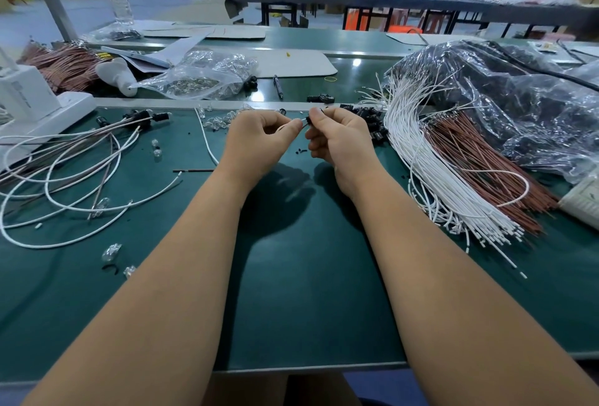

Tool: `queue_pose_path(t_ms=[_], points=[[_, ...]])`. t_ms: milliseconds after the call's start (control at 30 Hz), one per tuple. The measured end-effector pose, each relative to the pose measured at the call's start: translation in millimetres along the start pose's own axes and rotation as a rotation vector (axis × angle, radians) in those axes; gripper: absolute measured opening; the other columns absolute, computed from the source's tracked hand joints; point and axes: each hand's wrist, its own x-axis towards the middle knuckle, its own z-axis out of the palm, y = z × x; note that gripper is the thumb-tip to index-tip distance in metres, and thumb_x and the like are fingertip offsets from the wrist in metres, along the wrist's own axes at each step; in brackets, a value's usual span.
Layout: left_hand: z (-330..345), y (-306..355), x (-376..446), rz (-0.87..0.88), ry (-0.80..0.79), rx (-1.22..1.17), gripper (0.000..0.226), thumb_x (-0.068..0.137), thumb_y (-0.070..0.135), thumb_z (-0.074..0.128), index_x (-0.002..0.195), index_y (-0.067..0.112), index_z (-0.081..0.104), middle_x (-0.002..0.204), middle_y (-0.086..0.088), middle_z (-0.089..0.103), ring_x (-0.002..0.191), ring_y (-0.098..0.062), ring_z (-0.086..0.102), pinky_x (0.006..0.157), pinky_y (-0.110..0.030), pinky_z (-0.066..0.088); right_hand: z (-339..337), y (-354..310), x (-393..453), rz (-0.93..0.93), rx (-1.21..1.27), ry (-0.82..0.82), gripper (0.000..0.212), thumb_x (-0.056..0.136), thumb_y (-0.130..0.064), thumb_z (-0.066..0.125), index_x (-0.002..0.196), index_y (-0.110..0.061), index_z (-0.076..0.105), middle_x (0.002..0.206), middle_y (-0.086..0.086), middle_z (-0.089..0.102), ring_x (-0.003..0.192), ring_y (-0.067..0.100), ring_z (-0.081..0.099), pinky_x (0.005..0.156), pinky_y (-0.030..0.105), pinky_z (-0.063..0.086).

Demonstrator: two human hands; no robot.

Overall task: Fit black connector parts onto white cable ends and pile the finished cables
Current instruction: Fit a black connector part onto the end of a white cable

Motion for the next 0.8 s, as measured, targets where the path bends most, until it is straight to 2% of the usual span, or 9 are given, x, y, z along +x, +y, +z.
queue_pose_path(t_ms=[200,400,533,633,800], points=[[1,1,1,-0.025,0.052,-0.054,0.006,0.087,0.013,0.069,0.082,0.014,0.072,0.066,-0.004,0.063,0.057,-0.008,0.050,0.060,-0.018,0.042,1,1,0,-0.012,-0.034,0.000,0.017,0.096,-0.017,0.059,0.080,-0.010,0.059,0.065,0.003,0.058,0.049,0.010,0.050,0.048,0.020,0.044],[4,-2,1,-0.051,0.070,-0.099,0.014,0.085,0.011,0.071,0.075,0.021,0.071,0.068,-0.013,0.063,0.063,-0.017,0.050,0.065,-0.030,0.044,2,3,0,-0.010,-0.076,0.000,0.015,0.095,-0.017,0.060,0.082,-0.010,0.060,0.067,0.005,0.060,0.050,0.009,0.053,0.050,0.020,0.046],[6,-1,1,-0.067,0.089,-0.092,0.015,0.084,0.012,0.071,0.072,0.021,0.070,0.074,-0.025,0.066,0.063,-0.018,0.050,0.064,-0.030,0.043,1,5,1,-0.014,-0.095,-0.006,0.015,0.095,-0.017,0.061,0.082,-0.009,0.060,0.067,0.006,0.060,0.051,0.010,0.054,0.051,0.021,0.047],[10,-1,1,-0.083,0.099,-0.097,0.016,0.085,0.014,0.070,0.070,0.021,0.070,0.064,-0.015,0.062,0.059,-0.016,0.046,0.061,-0.027,0.039,1,5,0,-0.016,-0.080,-0.008,0.015,0.095,-0.017,0.061,0.082,-0.009,0.060,0.068,0.006,0.061,0.051,0.011,0.054,0.052,0.021,0.047],[15,1,1,-0.074,0.099,-0.125,0.012,0.087,0.016,0.070,0.078,0.009,0.073,0.057,0.004,0.059,0.051,-0.005,0.044,0.057,-0.021,0.037,3,4,-2,-0.035,-0.068,-0.021,0.020,0.095,-0.017,0.060,0.078,-0.008,0.062,0.064,0.003,0.061,0.049,0.009,0.054,0.050,0.019,0.047]])
